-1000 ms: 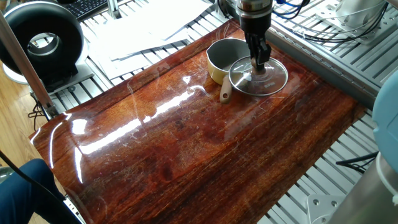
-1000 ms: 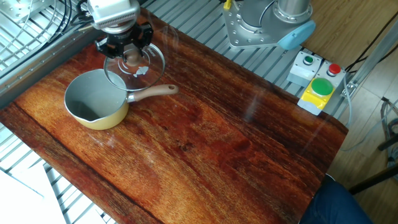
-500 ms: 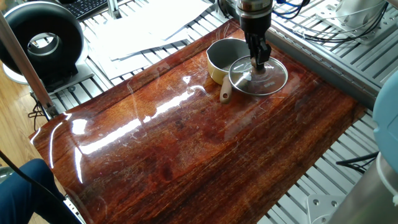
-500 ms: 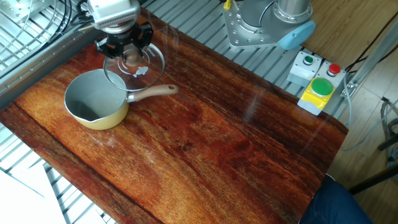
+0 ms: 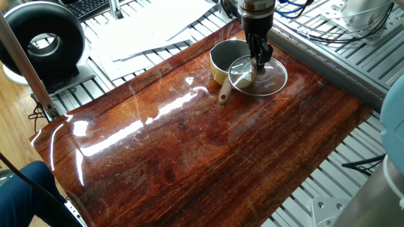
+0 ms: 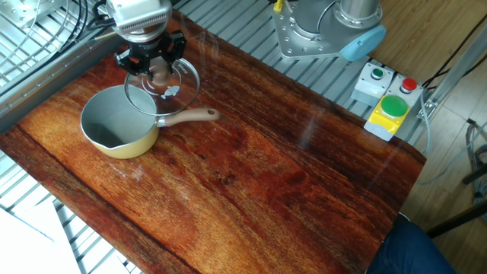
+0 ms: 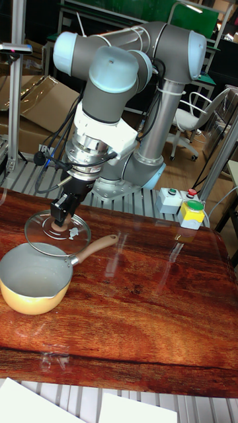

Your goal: Cover the pot with the lid

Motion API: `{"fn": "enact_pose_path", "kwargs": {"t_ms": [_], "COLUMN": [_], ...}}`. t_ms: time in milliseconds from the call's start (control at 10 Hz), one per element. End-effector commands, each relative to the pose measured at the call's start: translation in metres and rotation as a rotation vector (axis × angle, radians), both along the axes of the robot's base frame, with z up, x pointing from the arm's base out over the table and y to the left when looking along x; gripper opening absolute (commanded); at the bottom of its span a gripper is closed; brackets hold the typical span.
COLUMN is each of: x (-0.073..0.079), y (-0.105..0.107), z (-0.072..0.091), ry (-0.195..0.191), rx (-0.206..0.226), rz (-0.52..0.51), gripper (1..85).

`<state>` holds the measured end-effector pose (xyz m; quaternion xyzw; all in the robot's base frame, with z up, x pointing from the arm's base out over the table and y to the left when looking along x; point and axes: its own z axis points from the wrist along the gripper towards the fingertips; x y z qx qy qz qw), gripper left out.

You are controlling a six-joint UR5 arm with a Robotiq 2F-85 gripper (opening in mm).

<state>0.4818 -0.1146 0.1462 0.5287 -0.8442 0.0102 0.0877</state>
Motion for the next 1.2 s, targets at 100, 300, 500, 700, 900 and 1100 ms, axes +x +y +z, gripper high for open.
{"fn": "enact_pose_path", "kwargs": {"t_ms": [100, 300, 500, 700, 900, 1100], "x": [0.004, 0.014, 0.027, 0.042, 0.056, 0.070], "y": [-0.008, -0.014, -0.013, -0.014, -0.014, -0.019], "z": [0.015, 0.019, 0.015, 0.010, 0.006, 0.003], "ry": [0.020, 0.006, -0.011, -0.023, -0.039, -0.059], "rx": [-0.014, -0.038, -0.017, -0.004, -0.004, -0.025], "rz": [0.055, 0.100, 0.155, 0.203, 0.242, 0.291], "gripper": [1.3, 1.3, 1.3, 1.3, 1.3, 1.3]}}
